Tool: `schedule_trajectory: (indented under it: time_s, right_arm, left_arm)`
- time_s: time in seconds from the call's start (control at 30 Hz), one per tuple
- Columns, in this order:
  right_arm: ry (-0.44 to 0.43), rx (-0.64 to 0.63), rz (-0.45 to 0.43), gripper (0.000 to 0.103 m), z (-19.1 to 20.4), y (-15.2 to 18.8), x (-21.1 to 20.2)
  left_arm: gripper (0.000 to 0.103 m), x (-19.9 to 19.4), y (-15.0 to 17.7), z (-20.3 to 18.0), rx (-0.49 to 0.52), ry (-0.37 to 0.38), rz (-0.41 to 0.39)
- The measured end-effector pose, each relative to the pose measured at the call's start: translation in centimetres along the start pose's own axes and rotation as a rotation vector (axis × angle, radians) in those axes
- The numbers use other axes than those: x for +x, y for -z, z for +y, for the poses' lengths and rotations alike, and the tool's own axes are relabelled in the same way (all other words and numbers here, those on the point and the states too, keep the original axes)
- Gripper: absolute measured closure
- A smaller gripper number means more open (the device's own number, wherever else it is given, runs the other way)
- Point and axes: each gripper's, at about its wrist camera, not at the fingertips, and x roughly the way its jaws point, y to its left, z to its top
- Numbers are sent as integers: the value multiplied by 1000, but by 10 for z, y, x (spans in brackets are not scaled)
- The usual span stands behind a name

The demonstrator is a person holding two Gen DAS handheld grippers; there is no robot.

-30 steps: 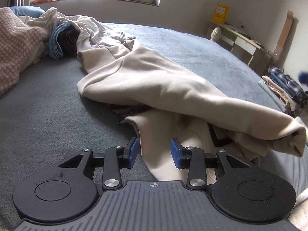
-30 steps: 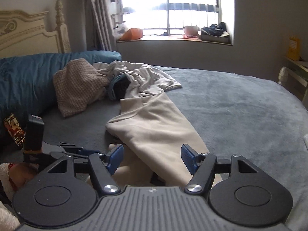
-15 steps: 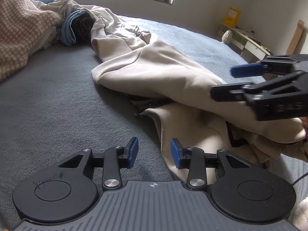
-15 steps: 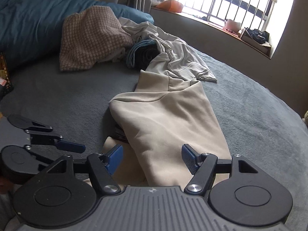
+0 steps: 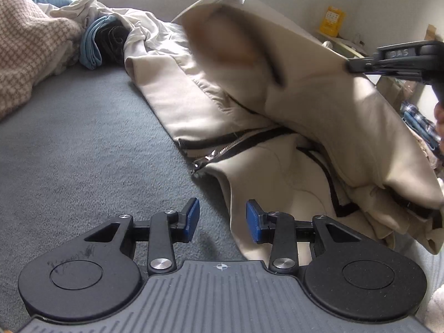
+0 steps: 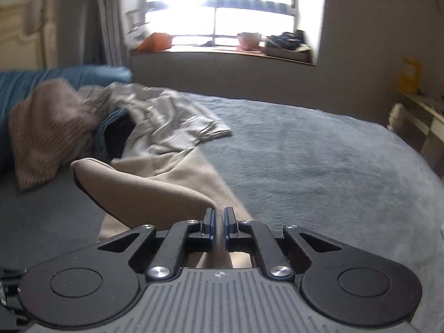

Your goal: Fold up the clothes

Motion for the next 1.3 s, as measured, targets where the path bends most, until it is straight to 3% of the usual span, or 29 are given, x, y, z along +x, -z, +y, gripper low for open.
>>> schedule_trajectory:
  time_s: [0.03, 0.27, 0.37, 0.43, 0.5, 0.57, 0.67, 0.7, 0.77, 0.83, 0.9, 0.93, 0.97, 1.1, 1.3]
  right_arm:
    - [10, 57, -5, 103, -15, -2, -1]
    - [81, 459, -36, 103, -119, -19, -9]
    - [-8, 477, -51, 101, -122, -5, -20]
    - [-81, 364, -44, 100, -99, -1, -30]
    - [-149, 193, -42, 89, -64, -2, -41]
    - [-212, 20, -35, 50, -25, 0, -50]
    - [-307, -235, -37, 33, 33, 7, -56]
    - [-316, -316, -36, 30, 49, 11, -55]
    - [-249, -494, -25, 25, 82, 25, -44]
    - [-168, -609, -11, 26, 98, 38, -28]
    - [-129, -638, 15, 41, 98, 43, -10]
    - [-131, -621, 32, 67, 94, 42, -3]
    - [-142, -576, 36, 83, 87, 37, 0]
    - [-143, -291, -56, 90, 31, 0, -5]
    - [-91, 237, -83, 91, -106, -33, 15]
  left_arm:
    - [66, 0, -1, -1, 2, 1, -4]
    - [66, 2, -10, -13, 28, -5, -8]
    - [66, 7, -18, -19, 53, -17, -14]
    - [66, 12, -24, -22, 62, -27, -18]
    - [66, 18, -29, -25, 68, -36, -26]
    - [66, 24, -34, -27, 76, -46, -37]
    - [66, 34, -43, -28, 81, -56, -51]
    - [66, 38, -49, -28, 77, -58, -52]
    - [66, 43, -57, -28, 57, -48, -51]
    - [66, 45, -66, -30, 60, -46, -59]
    - [66, 47, -74, -34, 76, -44, -77]
    - [66, 48, -79, -37, 84, -34, -90]
    - [66, 48, -83, -38, 91, -28, -104]
    - [66, 48, -96, -50, 114, 67, -151]
    - [65, 54, -93, -84, 198, 244, -138]
